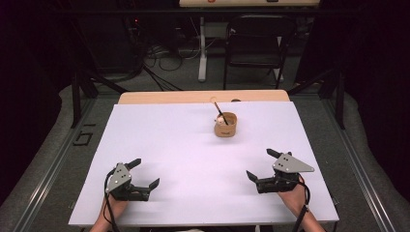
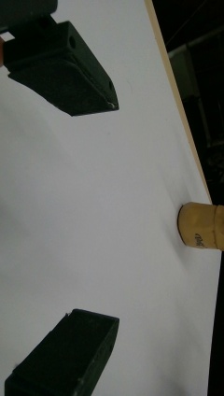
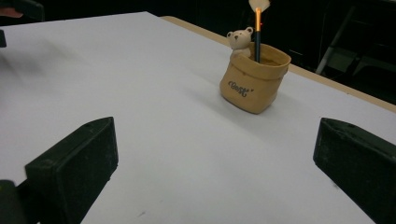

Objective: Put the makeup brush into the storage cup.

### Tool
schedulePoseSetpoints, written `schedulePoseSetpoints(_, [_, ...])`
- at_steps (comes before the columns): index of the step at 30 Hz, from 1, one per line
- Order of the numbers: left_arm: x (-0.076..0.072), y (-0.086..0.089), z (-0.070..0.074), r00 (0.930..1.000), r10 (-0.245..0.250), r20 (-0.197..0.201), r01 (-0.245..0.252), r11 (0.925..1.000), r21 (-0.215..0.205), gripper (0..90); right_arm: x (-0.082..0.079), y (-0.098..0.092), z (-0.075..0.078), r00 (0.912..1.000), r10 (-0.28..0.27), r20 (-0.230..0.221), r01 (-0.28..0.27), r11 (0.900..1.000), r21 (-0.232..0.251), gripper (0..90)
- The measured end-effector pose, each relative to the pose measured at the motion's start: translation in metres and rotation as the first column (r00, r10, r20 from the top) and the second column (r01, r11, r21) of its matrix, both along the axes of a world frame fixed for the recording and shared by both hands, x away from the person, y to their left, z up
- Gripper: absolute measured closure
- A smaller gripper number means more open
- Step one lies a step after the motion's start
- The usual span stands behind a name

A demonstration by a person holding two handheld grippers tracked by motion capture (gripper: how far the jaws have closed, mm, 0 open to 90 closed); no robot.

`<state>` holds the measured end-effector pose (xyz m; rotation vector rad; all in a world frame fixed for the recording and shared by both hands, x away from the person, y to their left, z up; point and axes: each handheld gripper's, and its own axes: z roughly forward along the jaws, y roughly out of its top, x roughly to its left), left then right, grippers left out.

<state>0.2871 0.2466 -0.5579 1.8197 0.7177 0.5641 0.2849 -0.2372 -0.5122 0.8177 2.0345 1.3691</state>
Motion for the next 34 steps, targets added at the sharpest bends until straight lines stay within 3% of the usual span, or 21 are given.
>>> schedulePoseSetpoints(14, [0.0,0.0,0.0,1.0,0.0,0.001,0.0,1.0,-0.001,0.4,-0.017,-0.012,-0.024,0.999,-0.011,-0.043,0.01,1.0,-0.012,0.0])
schedulePoseSetpoints(17, [0.0,-0.001,0.0,1.0,-0.003,0.001,0.003,1.0,-0.001,0.4,-0.019,-0.009,-0.03,0.9985,-0.001,-0.055,-0.002,0.999,-0.044,0.0])
schedulePoseSetpoints(22, [0.0,-0.001,0.0,1.0,-0.008,0.002,0.008,1.0,0.003,0.4,-0.017,-0.008,-0.032,0.9974,-0.002,-0.072,-0.001,0.999,-0.042,0.0])
schedulePoseSetpoints(34, [0.001,-0.002,0.0,0.9999,-0.011,0.001,0.011,0.9999,0.004,0.4,-0.017,-0.009,-0.03,0.9979,0.007,-0.065,-0.01,0.999,-0.042,0.0])
